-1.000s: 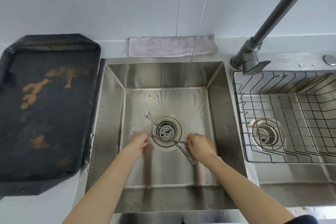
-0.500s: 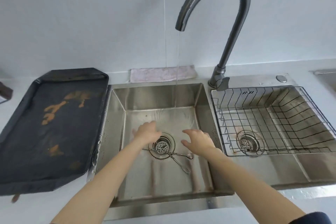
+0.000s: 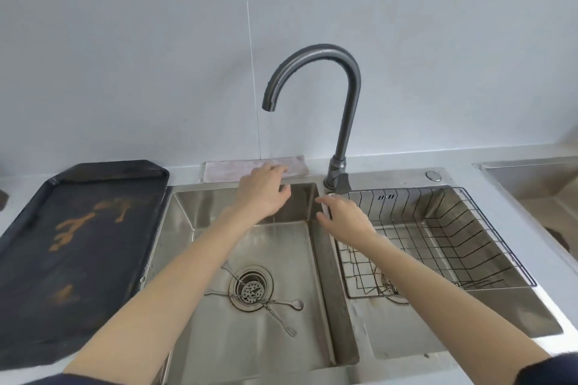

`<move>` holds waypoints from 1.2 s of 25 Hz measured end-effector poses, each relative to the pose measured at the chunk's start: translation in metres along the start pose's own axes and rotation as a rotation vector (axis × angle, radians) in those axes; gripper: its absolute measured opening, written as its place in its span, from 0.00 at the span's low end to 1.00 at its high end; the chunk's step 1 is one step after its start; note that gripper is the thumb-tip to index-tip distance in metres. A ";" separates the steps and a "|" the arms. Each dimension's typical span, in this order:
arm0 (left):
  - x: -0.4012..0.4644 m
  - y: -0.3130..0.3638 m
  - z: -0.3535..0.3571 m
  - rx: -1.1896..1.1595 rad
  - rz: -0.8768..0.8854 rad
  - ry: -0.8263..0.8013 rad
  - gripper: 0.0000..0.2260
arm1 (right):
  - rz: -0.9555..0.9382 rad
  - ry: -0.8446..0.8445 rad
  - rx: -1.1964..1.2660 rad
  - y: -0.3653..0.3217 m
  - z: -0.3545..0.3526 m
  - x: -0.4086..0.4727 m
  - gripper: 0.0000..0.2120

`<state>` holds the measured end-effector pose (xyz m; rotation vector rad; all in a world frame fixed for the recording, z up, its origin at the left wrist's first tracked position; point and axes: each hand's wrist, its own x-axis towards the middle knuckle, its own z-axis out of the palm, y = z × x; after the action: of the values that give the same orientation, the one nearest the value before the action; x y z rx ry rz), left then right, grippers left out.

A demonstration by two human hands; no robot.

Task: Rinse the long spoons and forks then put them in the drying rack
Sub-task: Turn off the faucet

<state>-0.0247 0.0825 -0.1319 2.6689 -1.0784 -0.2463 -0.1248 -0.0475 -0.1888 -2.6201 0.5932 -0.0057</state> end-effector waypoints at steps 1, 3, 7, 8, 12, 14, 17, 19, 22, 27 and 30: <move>0.003 0.009 -0.009 0.023 0.032 0.062 0.19 | 0.001 0.036 0.013 0.003 -0.008 0.003 0.18; 0.010 0.026 -0.028 0.051 0.103 0.166 0.19 | 0.015 0.111 0.036 0.010 -0.023 0.010 0.17; 0.027 0.052 -0.057 0.071 0.230 0.311 0.19 | 0.020 0.175 0.059 0.018 -0.044 0.028 0.15; 0.032 0.058 -0.064 0.080 0.259 0.339 0.19 | 0.021 0.178 0.052 0.020 -0.047 0.032 0.15; 0.059 0.074 -0.085 0.155 0.337 0.488 0.19 | 0.026 0.154 0.018 0.028 -0.049 0.051 0.15; 0.076 0.077 -0.090 0.253 0.330 0.485 0.20 | 0.040 0.148 0.041 0.033 -0.047 0.059 0.14; 0.098 0.072 -0.089 0.353 0.268 0.463 0.22 | 0.050 0.140 0.073 0.040 -0.044 0.069 0.11; 0.106 0.069 -0.084 0.319 0.247 0.516 0.23 | 0.061 0.135 0.118 0.043 -0.042 0.073 0.10; 0.111 0.067 -0.072 0.310 0.282 0.635 0.23 | 0.064 0.132 0.189 0.051 -0.040 0.077 0.09; 0.114 0.063 -0.067 0.373 0.284 0.701 0.24 | 0.142 0.161 0.418 0.049 -0.043 0.091 0.06; 0.112 0.062 -0.066 0.381 0.284 0.696 0.25 | 0.162 0.162 0.448 0.045 -0.044 0.097 0.06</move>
<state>0.0308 -0.0282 -0.0577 2.5009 -1.3067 0.9502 -0.0596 -0.1419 -0.1776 -2.1452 0.7596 -0.2715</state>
